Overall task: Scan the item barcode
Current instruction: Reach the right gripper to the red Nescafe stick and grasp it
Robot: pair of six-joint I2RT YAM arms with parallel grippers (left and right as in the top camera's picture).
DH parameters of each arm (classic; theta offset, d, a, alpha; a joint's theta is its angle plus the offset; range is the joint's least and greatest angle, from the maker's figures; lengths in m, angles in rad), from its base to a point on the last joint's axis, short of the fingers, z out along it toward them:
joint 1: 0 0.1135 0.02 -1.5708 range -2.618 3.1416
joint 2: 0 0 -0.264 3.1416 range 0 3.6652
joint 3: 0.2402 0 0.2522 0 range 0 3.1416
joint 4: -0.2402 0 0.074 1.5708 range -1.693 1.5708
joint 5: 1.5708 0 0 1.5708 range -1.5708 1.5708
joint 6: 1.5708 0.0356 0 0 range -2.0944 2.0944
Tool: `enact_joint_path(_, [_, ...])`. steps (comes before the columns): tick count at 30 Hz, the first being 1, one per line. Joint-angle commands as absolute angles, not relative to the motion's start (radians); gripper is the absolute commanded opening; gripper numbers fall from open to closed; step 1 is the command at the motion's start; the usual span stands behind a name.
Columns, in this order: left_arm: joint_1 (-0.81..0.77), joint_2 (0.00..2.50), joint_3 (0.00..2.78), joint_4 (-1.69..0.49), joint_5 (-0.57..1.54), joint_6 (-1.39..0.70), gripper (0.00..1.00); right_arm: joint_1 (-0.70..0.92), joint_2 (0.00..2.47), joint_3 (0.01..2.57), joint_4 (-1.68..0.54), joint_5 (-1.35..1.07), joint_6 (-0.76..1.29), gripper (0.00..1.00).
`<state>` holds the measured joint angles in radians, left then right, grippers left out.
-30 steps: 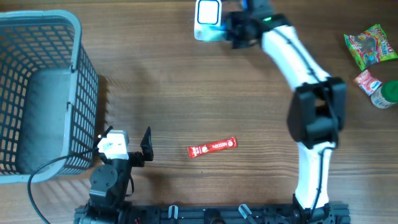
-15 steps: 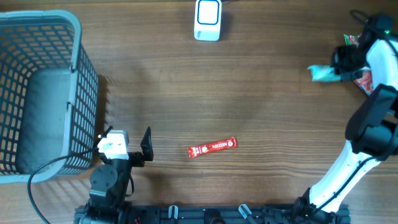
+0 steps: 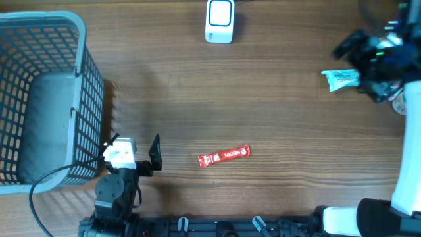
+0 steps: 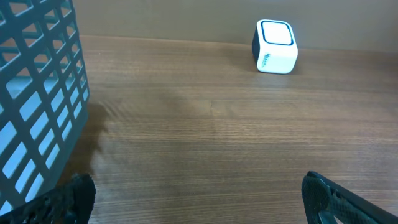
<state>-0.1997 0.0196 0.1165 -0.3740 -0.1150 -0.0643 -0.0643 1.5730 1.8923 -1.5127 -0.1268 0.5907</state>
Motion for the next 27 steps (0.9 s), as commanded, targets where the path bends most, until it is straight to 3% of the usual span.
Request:
enact_joint_path(1, [-0.194,0.014,0.114,-0.372,-0.128,-0.049,1.0,0.148,1.608,1.784,-1.569,-0.109,0.384,0.99])
enact_joint_path(5, [-0.194,0.014,0.114,-0.372,-0.128,-0.049,1.0,0.427,1.613,1.506,-1.388,-0.078,0.354,0.96])
enact_joint_path(7, [-0.194,0.014,0.114,-0.372,-0.128,-0.049,1.0,0.539,1.613,1.356,-1.233,-0.08,0.287,0.54])
enact_joint_path(10, [-0.194,0.014,0.114,-0.372,-0.128,-0.049,1.0,0.614,1.613,1.219,-1.058,-0.082,0.21,0.38])
enact_joint_path(11, [-0.194,0.014,0.114,-0.372,-0.128,-0.049,1.0,0.627,1.613,1.184,-1.013,-0.083,0.11,0.39])
enact_joint_path(13, [-0.194,0.014,0.114,-0.372,-0.128,-0.049,1.0,0.64,1.613,1.143,-0.979,-0.082,-0.009,0.84])
enact_joint_path(14, [-0.194,0.014,0.114,-0.372,-0.128,-0.049,1.0,0.64,1.613,1.135,-0.964,-0.087,-0.027,0.96])
enact_joint_path(15, [-0.194,0.014,0.114,-0.372,-0.128,-0.049,1.0,0.64,1.613,1.129,-0.933,-0.127,-0.033,1.0])
enact_joint_path(18, [-0.194,0.014,0.114,-0.372,-0.128,-0.049,1.0,0.659,1.613,1.101,-0.842,-0.256,-0.118,1.0])
enact_joint_path(23, [-0.194,0.014,0.114,-0.372,-0.128,-0.049,1.0,0.683,1.631,1.041,-0.818,-0.209,-0.154,1.0])
enact_joint_path(27, [-0.194,0.014,0.114,-0.372,-0.128,-0.049,1.0,0.682,1.631,1.041,-0.683,0.077,-0.175,1.0])
